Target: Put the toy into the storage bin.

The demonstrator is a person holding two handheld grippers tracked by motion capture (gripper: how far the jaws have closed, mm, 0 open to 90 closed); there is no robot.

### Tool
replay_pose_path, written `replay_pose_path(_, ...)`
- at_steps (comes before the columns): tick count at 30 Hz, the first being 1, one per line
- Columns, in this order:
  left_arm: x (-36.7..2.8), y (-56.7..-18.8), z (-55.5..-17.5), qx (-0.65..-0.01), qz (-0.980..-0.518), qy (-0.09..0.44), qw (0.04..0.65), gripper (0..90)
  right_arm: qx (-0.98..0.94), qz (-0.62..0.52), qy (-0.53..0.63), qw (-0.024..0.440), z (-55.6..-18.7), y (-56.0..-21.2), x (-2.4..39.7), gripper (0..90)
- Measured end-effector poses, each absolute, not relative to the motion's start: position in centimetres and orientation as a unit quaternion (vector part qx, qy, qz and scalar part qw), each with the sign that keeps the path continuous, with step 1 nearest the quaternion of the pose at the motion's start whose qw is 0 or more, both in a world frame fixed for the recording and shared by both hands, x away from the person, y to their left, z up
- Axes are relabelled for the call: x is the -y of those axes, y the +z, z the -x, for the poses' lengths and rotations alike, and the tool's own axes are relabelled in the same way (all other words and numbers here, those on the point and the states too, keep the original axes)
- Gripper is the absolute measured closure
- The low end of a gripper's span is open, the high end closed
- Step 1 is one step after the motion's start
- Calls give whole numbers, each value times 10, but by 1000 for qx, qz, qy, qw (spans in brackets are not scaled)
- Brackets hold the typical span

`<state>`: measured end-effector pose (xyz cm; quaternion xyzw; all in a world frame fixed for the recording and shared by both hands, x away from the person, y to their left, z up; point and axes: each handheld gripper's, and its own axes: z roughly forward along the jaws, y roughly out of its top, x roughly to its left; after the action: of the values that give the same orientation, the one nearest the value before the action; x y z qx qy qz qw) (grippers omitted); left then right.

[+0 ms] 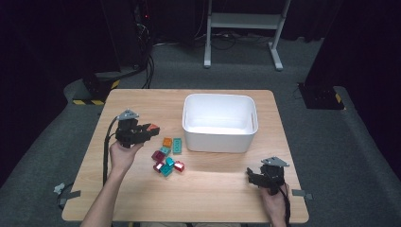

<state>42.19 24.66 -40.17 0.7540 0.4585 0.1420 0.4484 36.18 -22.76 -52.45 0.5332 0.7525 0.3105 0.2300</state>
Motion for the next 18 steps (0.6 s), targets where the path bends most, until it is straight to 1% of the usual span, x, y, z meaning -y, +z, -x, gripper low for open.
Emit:
replay_pose_path(14,-221,-376,-435,-426,-765,133,464,581,-752,-533,310,230,-362,-524,228,170)
replay_pose_path(18,-214,-371,-440,-422,-761,126,476,581,-752,-533,310,230,-362,-524,228,170)
